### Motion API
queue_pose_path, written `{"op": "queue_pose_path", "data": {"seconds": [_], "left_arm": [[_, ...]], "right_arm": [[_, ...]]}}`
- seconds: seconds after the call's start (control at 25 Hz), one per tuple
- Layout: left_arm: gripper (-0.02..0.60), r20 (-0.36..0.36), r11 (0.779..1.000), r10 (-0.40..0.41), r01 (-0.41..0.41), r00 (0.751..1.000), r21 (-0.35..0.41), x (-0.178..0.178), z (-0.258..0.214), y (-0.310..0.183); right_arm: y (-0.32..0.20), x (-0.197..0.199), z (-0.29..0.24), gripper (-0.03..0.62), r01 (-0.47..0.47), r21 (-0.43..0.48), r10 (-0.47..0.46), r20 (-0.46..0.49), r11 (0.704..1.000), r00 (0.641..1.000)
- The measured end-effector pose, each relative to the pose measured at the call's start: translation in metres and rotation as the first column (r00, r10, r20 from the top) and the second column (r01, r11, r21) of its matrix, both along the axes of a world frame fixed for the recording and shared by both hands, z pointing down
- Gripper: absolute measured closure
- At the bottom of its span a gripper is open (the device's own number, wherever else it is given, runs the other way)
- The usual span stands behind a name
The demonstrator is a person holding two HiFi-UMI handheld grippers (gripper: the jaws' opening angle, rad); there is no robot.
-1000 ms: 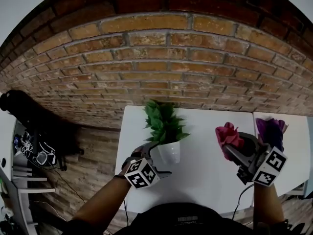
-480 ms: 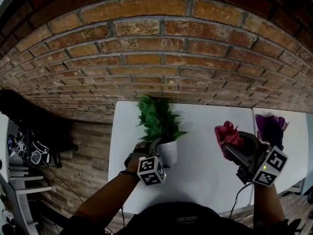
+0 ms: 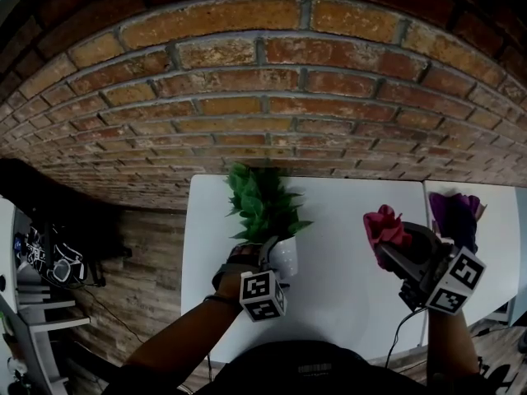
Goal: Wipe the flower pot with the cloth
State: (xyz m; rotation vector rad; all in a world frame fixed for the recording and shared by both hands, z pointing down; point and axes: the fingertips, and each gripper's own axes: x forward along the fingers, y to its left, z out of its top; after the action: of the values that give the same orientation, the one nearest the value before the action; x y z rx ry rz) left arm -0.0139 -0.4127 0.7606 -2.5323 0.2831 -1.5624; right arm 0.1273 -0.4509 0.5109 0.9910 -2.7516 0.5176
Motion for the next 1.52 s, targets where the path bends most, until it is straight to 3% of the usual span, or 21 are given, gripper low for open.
{"op": "queue_pose_path", "data": {"seconds": [0.24,0.36,0.6,0.76,1.04,1.52], "left_arm": [[0.003,0.114,0.994,0.004,0.008,0.993,-0.105,0.003,0.016,-0.003],[0.005,0.168,0.992,-0.002,0.023,0.986,-0.122,0.002,0.027,-0.005],[0.003,0.209,0.982,0.01,0.029,0.978,-0.185,0.007,0.037,-0.006],[-0.012,0.256,0.983,0.026,0.022,0.966,-0.183,0.009,0.045,-0.005],[-0.013,0.198,0.979,-0.002,0.042,0.98,-0.201,0.016,0.044,-0.007],[-0.008,0.003,0.98,-0.064,0.064,0.998,-0.187,0.012,0.026,-0.008]], "right_arm": [[0.0,-0.001,0.001,0.471,0.002,-0.013,-0.002,0.008,1.0,1.0],[0.001,0.0,0.003,0.471,0.001,-0.02,-0.001,0.008,1.0,1.0],[0.001,0.003,0.004,0.471,-0.001,-0.017,0.001,0.015,1.0,1.0],[0.003,0.002,0.003,0.471,0.002,-0.014,-0.002,0.02,1.0,1.0],[0.006,0.006,0.001,0.471,-0.003,-0.012,0.003,0.025,1.0,1.0],[0.014,0.012,-0.005,0.471,-0.022,-0.006,0.022,0.02,1.0,1.0]]}}
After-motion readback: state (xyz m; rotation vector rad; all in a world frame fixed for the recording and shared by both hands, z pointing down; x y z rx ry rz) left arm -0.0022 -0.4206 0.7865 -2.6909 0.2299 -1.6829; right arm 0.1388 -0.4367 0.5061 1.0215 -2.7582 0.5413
